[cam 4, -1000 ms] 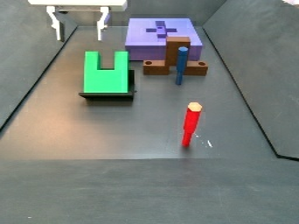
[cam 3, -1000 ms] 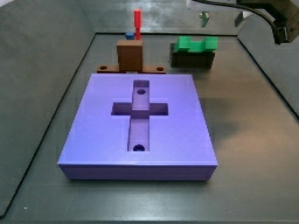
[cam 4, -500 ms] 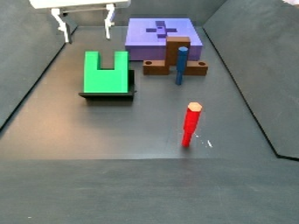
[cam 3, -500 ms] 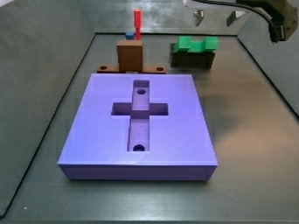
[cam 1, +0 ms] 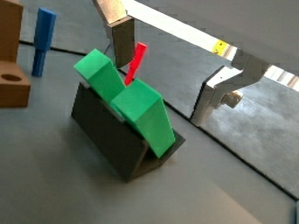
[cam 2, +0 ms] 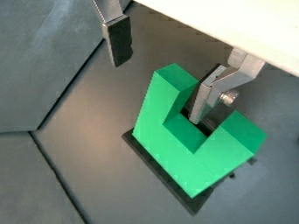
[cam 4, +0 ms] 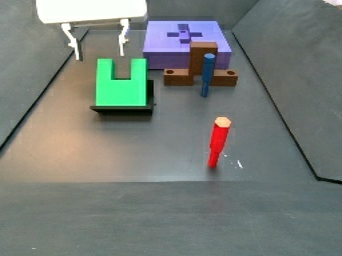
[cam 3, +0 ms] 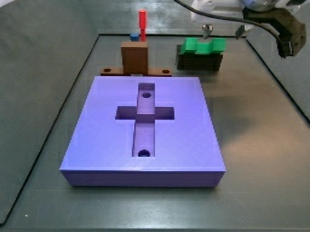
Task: Pick up the green object. Move up. Place the green object on the fixture. Regrasp the green object. Move to above the board. Insert the green object.
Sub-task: Regrasp the green object.
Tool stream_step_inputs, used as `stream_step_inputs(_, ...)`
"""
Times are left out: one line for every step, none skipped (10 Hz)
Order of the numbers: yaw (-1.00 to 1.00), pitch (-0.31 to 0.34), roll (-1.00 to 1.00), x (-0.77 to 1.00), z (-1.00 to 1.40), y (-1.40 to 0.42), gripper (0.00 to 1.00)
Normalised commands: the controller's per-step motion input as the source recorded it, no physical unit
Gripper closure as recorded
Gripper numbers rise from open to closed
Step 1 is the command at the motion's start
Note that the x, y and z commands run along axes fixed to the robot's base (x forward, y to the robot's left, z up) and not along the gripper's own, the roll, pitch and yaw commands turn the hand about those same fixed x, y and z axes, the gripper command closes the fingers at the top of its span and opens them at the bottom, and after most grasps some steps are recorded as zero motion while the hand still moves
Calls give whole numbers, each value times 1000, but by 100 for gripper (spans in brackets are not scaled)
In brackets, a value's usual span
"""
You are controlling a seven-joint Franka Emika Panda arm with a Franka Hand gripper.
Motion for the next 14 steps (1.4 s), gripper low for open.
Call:
stream_step_inputs(0, 71, 54, 123, -166, -43, 0)
stream_step_inputs(0, 77, 94, 160, -189, -3, 0)
stream_step_inputs(26, 89, 160, 203, -226, 0, 0)
stream_step_inputs(43, 71, 249, 131, -291, 0, 0)
stream_step_inputs(86, 9, 317, 0, -346, 0, 0)
stream_step_inputs(97, 9, 317, 0, -334, -29, 0)
stream_step_inputs(80, 31, 237, 51, -254, -40, 0)
stream_step_inputs(11, 149, 283, 109, -109, 0, 0)
stream_step_inputs(0, 286, 523, 109, 0, 0, 0)
stream_step_inputs(0, 311, 626, 103, 0, 0, 0)
stream_step_inputs(0, 263, 589, 37, 0, 0, 0)
stream_step_inputs(0, 151, 297, 60, -120, 0, 0)
stream_step_inputs(0, 46, 177, 0, -217, 0, 0)
stream_step_inputs(0, 14, 151, 0, -243, 0, 0)
